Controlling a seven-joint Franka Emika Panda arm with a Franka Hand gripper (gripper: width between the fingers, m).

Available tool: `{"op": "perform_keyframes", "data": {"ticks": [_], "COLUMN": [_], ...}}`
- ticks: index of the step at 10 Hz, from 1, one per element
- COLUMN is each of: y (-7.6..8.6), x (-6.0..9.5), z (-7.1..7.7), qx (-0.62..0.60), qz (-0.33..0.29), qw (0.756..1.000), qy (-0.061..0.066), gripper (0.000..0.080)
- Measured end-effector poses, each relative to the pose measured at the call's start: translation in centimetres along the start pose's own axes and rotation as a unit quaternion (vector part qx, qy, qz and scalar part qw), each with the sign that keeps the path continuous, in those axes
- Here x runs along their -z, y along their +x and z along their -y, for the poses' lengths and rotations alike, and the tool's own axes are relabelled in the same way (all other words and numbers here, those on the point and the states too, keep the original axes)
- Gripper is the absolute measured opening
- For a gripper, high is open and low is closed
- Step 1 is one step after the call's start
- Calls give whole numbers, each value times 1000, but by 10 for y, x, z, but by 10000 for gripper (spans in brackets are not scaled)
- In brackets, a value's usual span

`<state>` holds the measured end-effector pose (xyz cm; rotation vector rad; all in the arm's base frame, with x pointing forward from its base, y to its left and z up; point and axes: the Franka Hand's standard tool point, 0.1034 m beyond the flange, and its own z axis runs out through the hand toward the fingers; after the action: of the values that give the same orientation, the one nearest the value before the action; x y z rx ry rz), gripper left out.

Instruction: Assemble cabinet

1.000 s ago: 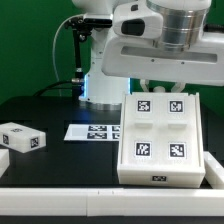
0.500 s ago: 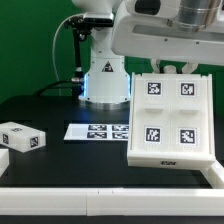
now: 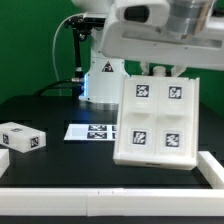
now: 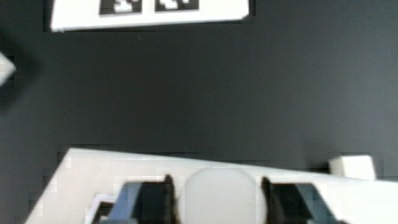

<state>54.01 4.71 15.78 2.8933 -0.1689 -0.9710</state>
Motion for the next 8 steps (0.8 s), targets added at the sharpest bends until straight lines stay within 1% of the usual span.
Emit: {"op": "perform_keyframes", "data": {"ticks": [1, 2, 4, 6, 7, 8], "y": [1, 3, 3, 4, 3, 2], "x": [-5, -5, -5, 0, 3, 3], "z": [-2, -3, -5, -12, -14, -12], "qx": [-48, -44, -35, 5, 34, 46], "qz": [16, 14, 14, 11, 8, 8], "qw": [999, 999, 999, 1000, 999, 999], "qy": [-3, -4, -3, 9, 13, 13], "gripper": [222, 222, 222, 222, 222, 222]}}
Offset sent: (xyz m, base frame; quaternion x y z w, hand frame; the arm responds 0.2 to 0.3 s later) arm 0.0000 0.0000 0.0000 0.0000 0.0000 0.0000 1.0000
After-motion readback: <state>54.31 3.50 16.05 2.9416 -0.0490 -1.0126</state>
